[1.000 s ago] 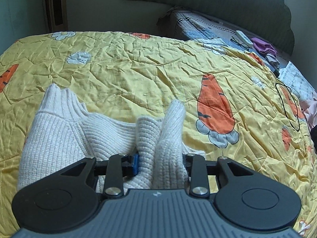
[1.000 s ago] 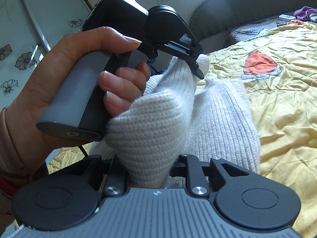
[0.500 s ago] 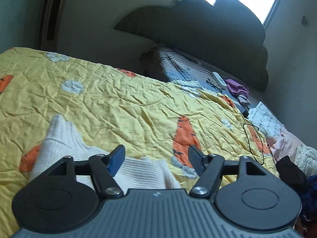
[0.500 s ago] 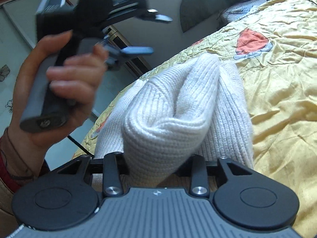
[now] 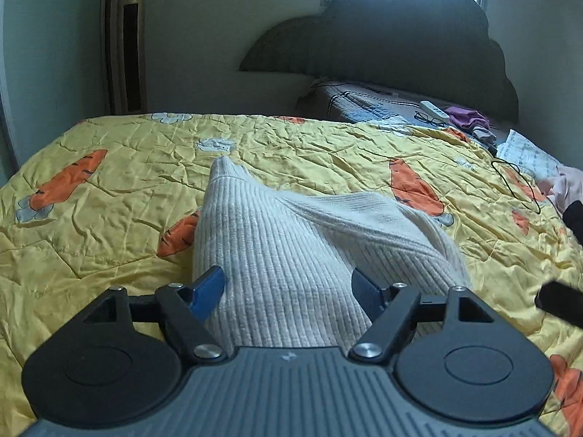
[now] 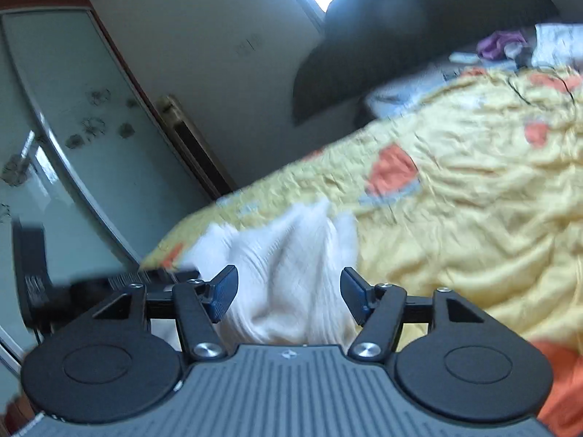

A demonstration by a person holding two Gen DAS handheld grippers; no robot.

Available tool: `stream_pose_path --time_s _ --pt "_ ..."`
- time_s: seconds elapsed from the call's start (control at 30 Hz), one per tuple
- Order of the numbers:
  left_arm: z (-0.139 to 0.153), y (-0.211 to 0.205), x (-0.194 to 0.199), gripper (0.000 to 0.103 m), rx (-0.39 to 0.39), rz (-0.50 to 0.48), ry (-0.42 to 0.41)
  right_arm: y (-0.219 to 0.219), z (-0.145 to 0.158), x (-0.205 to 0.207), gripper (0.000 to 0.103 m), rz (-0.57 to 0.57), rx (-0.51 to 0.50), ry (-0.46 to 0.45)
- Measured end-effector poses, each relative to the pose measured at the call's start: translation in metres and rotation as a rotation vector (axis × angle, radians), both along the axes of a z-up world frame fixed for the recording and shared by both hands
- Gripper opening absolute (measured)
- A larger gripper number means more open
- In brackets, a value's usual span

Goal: Fold small clothes

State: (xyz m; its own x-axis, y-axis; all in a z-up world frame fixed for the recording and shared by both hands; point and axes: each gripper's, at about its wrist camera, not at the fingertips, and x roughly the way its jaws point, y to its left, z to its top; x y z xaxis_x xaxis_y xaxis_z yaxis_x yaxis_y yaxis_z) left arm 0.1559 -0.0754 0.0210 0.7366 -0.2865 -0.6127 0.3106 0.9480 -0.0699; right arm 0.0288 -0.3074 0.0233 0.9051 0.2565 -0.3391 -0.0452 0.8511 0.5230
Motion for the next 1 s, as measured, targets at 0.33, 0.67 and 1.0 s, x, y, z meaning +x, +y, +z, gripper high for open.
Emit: stream_pose_path --time_s 0.33,0.67,1.0 --pt "-0.005 0.006 -0.015 0.078 0.011 0.054 -0.016 0.038 -0.024 0.087 0.06 0.177 -0.036 0.157" --pt "-0.007 -0.009 -0.023 0.09 0.013 0.005 -0.016 0.005 -0.031 0.062 0.018 0.074 -0.05 0.143" --pt "-0.027 -0.021 -0.027 0.099 0.099 0.033 -0.047 0.014 -0.004 0.049 0.04 -0.019 -0.225 0.065"
